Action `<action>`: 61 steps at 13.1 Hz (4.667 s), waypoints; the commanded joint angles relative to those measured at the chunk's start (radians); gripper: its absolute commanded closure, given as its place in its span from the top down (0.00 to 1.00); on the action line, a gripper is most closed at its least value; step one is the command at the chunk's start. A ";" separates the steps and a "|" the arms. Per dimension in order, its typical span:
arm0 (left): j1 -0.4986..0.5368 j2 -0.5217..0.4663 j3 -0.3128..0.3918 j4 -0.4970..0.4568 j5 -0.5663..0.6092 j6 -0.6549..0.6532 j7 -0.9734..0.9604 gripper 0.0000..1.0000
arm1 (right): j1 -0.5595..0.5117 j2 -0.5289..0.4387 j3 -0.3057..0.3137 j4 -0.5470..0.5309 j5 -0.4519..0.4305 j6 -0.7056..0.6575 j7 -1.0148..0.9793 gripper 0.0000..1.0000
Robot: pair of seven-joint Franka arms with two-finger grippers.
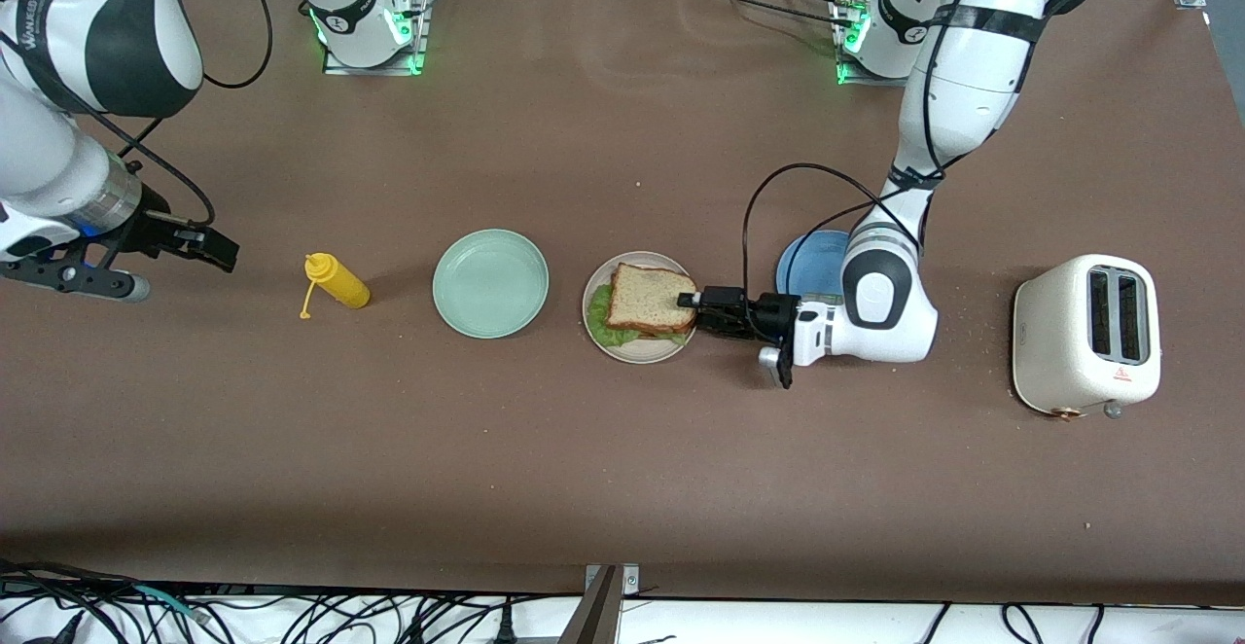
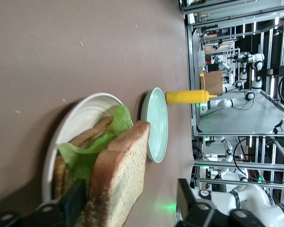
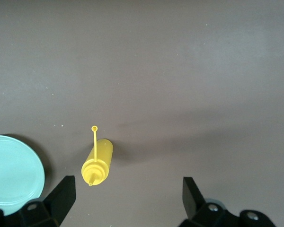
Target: Make sandwich in beige plate with both arms
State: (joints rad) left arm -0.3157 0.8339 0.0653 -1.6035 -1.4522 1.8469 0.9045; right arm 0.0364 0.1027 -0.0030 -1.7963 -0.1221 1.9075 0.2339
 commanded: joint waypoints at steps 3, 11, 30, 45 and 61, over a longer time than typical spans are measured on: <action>0.047 -0.051 0.024 0.000 0.007 -0.006 0.007 1.00 | 0.002 -0.024 -0.023 0.017 -0.005 0.018 0.034 1.00; 0.063 -0.160 0.182 0.025 0.310 -0.006 -0.157 1.00 | 0.000 -0.014 -0.034 0.018 -0.005 0.047 0.071 1.00; 0.061 -0.458 0.186 0.063 1.530 -0.250 -0.817 1.00 | 0.000 -0.008 -0.040 0.017 0.107 0.058 0.068 1.00; 0.230 -0.599 -0.044 0.081 1.527 -0.308 -0.823 1.00 | 0.000 -0.006 -0.040 0.015 0.104 0.059 0.055 1.00; 0.311 -0.872 -0.078 0.011 1.429 -0.288 -0.857 1.00 | 0.000 -0.008 -0.041 0.015 0.107 0.061 0.051 1.00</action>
State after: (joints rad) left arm -0.0237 -0.0424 0.0113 -1.5985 -0.0088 1.5548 0.0589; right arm 0.0352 0.1011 -0.0396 -1.7832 -0.0325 1.9731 0.2981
